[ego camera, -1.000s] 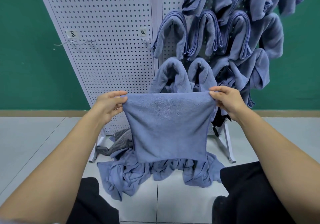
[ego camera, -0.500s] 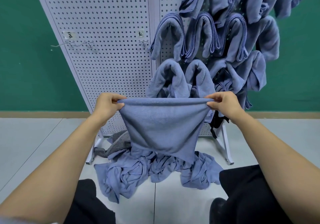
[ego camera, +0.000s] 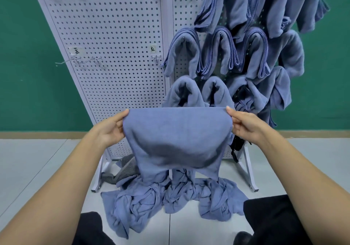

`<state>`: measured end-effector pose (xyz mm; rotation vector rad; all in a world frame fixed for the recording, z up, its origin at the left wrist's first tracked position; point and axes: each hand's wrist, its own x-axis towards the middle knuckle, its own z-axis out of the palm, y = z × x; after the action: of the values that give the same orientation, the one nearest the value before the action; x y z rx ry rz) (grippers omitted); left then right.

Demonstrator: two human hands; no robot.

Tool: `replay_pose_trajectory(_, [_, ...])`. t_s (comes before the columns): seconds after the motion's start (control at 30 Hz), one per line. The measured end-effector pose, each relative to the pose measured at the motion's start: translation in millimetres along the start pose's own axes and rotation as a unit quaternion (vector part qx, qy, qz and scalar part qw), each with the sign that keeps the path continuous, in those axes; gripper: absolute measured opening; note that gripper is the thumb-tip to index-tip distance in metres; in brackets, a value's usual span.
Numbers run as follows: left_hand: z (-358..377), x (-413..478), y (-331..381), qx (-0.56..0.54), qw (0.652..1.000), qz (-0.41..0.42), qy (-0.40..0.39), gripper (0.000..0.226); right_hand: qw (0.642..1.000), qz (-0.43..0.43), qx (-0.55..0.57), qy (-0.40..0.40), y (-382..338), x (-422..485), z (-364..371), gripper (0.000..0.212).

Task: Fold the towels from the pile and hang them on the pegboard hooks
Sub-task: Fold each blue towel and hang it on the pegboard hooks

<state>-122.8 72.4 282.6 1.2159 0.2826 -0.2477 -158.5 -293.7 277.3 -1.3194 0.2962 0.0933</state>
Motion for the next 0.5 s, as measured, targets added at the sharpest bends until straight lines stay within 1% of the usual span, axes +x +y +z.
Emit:
replay_pose_trajectory(0.03, [6.3,0.7,-3.6,-0.003,1.0,-0.018,0.018,0.011,1.0,0.007,0.013,0.019,1.6,3.4,3.1,0.015])
replay_pose_trajectory(0.1, [20.8,2.1,-11.7,-0.001,0.999,-0.019,0.038,0.008,0.999,0.007,0.028,0.037,3.8,4.9,13.4,0.012])
replay_pose_trajectory(0.2, [50.0,-0.2,-23.5,0.008,0.999,0.031,0.032,0.005,0.999,-0.01,0.03,0.037,6.7,1.0,34.1,0.004])
replay_pose_trajectory(0.3, [82.3,-8.5,-36.2,0.051,0.995,0.078,0.02,0.005,0.997,-0.058,-0.049,0.011,10.9,-8.8,59.8,0.003])
replay_pose_trajectory(0.37, [98.9,-14.5,-44.4,0.082,0.991,0.103,0.012,0.006,0.991,-0.095,-0.092,0.012,15.3,-14.9,77.9,0.006])
replay_pose_trajectory(0.5, [117.3,-19.5,-53.0,0.126,0.984,0.126,0.003,0.013,0.981,-0.144,-0.125,0.031,22.2,-20.2,98.9,0.009])
